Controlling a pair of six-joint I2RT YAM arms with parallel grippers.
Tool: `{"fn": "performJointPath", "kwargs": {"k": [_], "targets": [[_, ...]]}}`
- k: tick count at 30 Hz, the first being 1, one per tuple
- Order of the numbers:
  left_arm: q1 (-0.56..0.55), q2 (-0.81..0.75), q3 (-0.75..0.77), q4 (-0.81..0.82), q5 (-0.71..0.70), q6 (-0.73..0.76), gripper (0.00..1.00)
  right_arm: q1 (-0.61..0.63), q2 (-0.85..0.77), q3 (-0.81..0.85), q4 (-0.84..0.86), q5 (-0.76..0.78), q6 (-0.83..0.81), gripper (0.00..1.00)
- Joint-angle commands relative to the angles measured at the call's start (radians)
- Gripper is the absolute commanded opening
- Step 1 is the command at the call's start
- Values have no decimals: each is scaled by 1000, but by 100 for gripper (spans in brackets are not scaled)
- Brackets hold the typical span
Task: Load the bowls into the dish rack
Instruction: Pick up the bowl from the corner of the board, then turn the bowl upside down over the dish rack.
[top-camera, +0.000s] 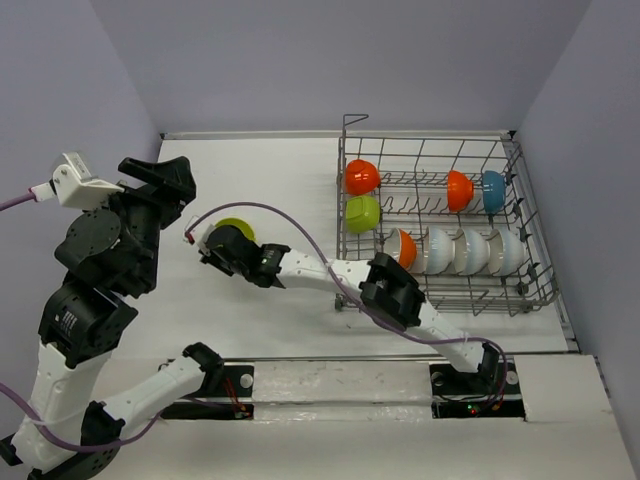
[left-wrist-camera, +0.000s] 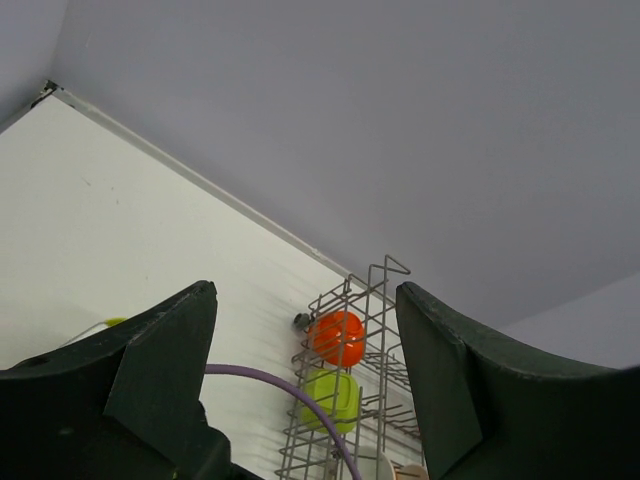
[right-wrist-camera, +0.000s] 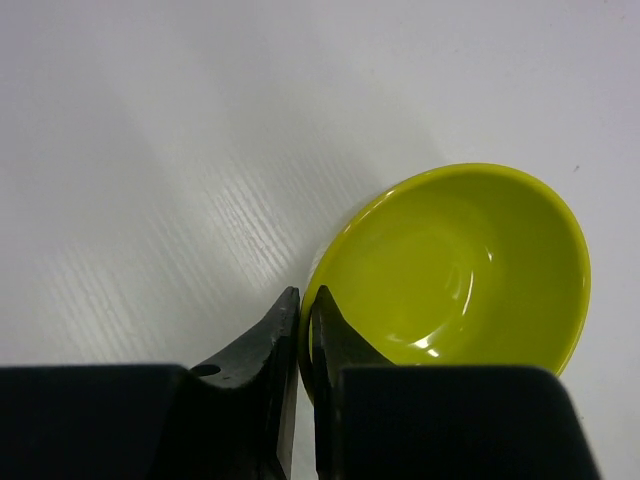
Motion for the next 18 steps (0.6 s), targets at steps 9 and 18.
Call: {"fn": "performJointPath", "kwargs": {"k": [9, 18], "targets": [[6, -2, -23, 94, -2, 6, 81, 9, -520, -216, 61, -67, 132, 1], [6, 20, -36, 135, 21, 9, 81, 9, -874, -469, 95, 83, 161, 1]]}}
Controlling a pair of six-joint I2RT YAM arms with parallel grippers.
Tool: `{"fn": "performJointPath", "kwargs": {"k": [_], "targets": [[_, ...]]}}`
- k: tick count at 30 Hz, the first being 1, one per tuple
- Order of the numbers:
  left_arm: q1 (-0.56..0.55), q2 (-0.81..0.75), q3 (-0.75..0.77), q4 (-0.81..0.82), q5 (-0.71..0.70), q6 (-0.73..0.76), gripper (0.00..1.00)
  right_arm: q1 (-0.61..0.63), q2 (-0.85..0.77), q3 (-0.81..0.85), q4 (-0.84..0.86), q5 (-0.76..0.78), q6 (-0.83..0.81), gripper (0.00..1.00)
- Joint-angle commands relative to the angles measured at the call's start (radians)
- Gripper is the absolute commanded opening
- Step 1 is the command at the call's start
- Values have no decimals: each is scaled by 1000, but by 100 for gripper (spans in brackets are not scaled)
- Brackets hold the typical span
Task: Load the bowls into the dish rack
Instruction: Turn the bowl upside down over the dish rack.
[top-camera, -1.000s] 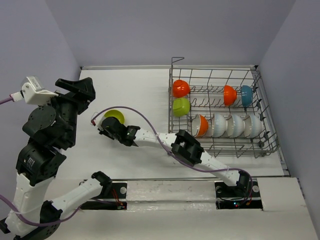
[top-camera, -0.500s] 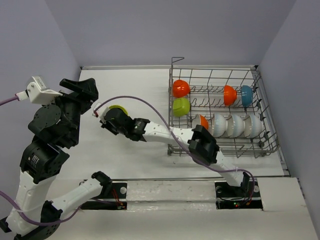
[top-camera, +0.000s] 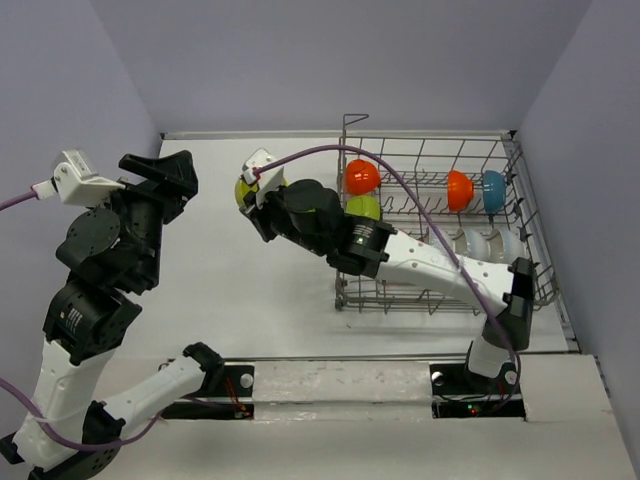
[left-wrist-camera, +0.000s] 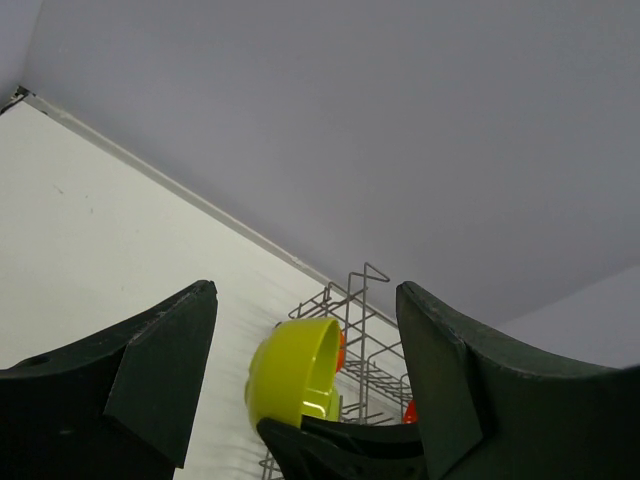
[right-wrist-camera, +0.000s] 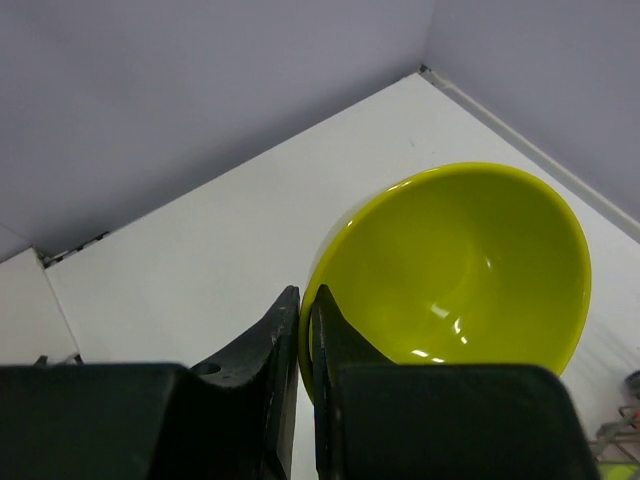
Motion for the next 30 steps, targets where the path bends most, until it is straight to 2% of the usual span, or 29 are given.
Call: {"fn": "performJointPath", "kwargs": {"k": [1, 3, 9, 14, 18, 25, 28, 30], "targets": [[6, 23, -18, 73, 11, 9, 81, 9, -169, -109, 85, 113, 20, 1], [6, 29, -24, 83, 17, 9, 81, 9, -243, -163, 110, 206, 65, 1], [6, 44, -51, 124, 42, 7, 81, -65, -543, -385, 139, 322, 177, 1], [6, 58, -74, 153, 69, -2, 81, -76, -747, -539, 140, 362, 241, 1], [6, 69, -90, 172, 85, -8, 81, -85, -830, -626, 140, 389, 275, 1], [6, 84, -96, 185, 114, -14, 81, -137, -806, -663, 110, 543, 212, 1], [6, 87, -96, 189, 115, -14, 81, -291, -768, -663, 88, 460, 235, 1], [6, 87, -93, 187, 112, -11, 81, -440, -731, -656, 79, 341, 272, 1]]}}
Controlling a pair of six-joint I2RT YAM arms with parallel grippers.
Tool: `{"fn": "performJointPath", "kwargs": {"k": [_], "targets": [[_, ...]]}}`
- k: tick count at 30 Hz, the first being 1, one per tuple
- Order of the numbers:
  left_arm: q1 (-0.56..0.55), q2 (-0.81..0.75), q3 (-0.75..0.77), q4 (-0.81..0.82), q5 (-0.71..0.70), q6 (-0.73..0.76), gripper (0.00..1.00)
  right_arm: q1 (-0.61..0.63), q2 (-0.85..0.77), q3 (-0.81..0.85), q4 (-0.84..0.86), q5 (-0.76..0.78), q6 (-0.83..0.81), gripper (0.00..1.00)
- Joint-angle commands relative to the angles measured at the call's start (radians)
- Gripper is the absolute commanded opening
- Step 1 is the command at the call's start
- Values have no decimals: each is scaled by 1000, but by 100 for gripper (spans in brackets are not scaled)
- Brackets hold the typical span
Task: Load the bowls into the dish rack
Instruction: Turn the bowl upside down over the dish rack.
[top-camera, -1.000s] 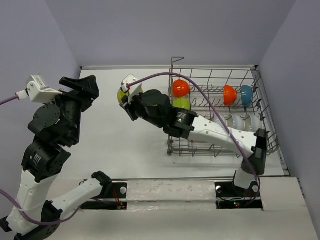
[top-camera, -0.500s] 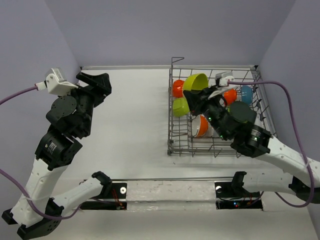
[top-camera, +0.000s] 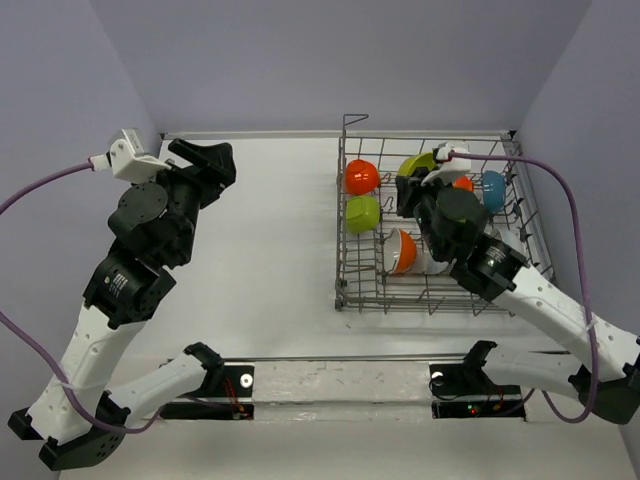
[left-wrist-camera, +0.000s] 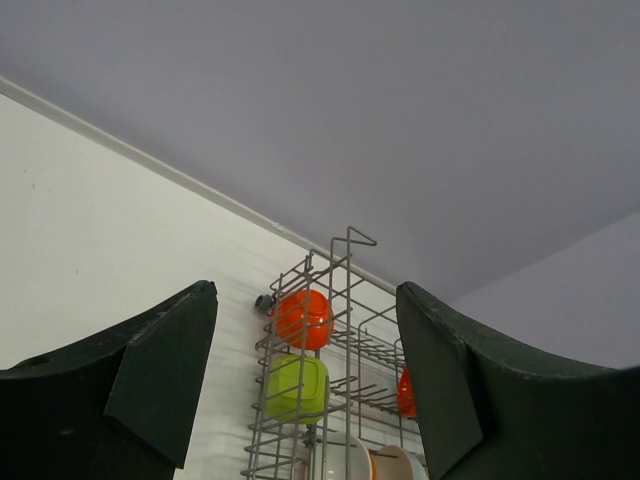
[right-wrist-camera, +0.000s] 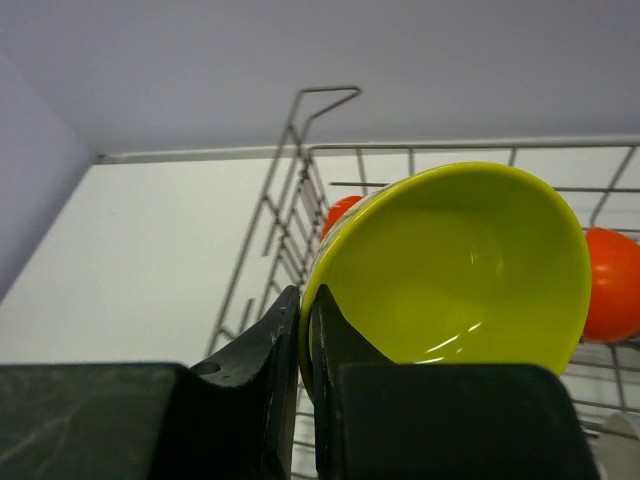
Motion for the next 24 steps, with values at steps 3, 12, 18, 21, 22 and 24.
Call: {"fn": "performJointPath", "kwargs": {"k": [3, 12, 18, 21, 22, 24], "targets": [[6, 4, -3, 49, -2, 4, 81, -297, 80, 52, 16, -274, 86, 1], [6, 5, -12, 50, -17, 13, 82, -552, 225, 145, 65, -759, 259, 1], [6, 7, -24, 66, -20, 26, 82, -687, 212, 96, 193, -1072, 365, 1], [6, 11, -33, 75, -12, 29, 82, -788, 214, 50, 294, -1249, 501, 1], [6, 11, -35, 78, -8, 29, 82, -809, 217, 34, 330, -1296, 535, 1], [6, 13, -40, 86, 0, 29, 82, -840, 211, -22, 444, -1403, 627, 1]]}}
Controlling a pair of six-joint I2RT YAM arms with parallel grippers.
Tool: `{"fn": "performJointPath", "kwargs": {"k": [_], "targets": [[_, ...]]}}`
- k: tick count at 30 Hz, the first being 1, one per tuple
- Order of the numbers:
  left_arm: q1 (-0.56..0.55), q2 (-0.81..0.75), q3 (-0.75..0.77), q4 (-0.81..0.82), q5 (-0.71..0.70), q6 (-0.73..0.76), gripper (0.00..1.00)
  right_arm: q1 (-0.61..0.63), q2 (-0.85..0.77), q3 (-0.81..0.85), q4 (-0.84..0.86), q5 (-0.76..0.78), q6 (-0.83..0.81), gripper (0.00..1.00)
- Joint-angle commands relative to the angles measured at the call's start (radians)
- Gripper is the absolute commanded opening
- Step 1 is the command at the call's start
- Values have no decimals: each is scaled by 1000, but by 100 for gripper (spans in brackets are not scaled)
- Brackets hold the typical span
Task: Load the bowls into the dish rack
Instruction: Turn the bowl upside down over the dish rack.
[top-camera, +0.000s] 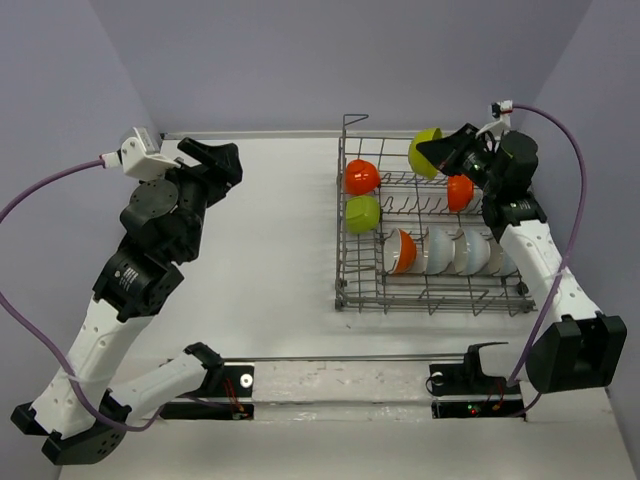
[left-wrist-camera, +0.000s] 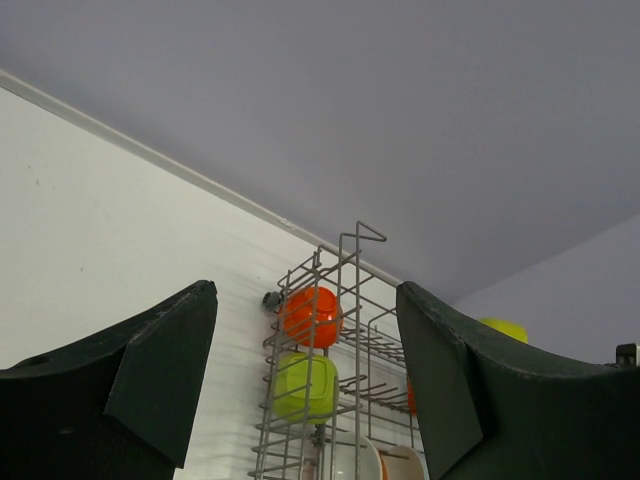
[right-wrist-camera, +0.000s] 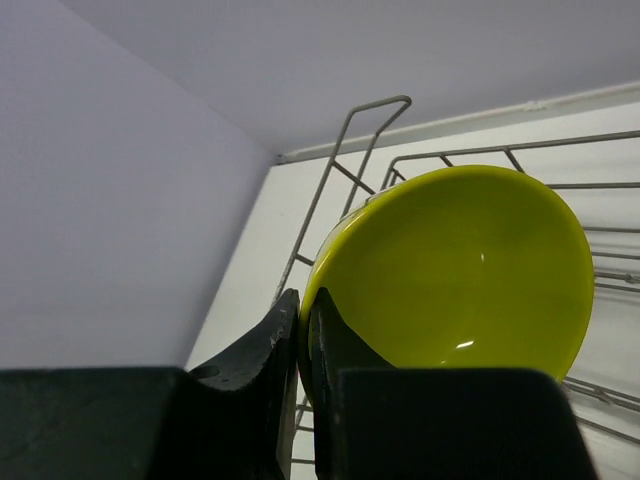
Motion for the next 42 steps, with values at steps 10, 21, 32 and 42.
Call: {"fn": "performJointPath", "kwargs": {"k": [10, 21, 32, 42], "targets": [[6, 2, -28, 71, 12, 26, 82, -88, -39, -289, 907, -557, 670, 1], [6, -6, -46, 91, 34, 18, 82, -88, -65, -407, 966, -636, 788, 1], [6, 9, -52, 105, 51, 11, 82, -68, -13, -428, 785, -659, 651, 1], [6, 13, -62, 111, 46, 12, 82, 10, 76, -396, 595, -678, 531, 1]]}}
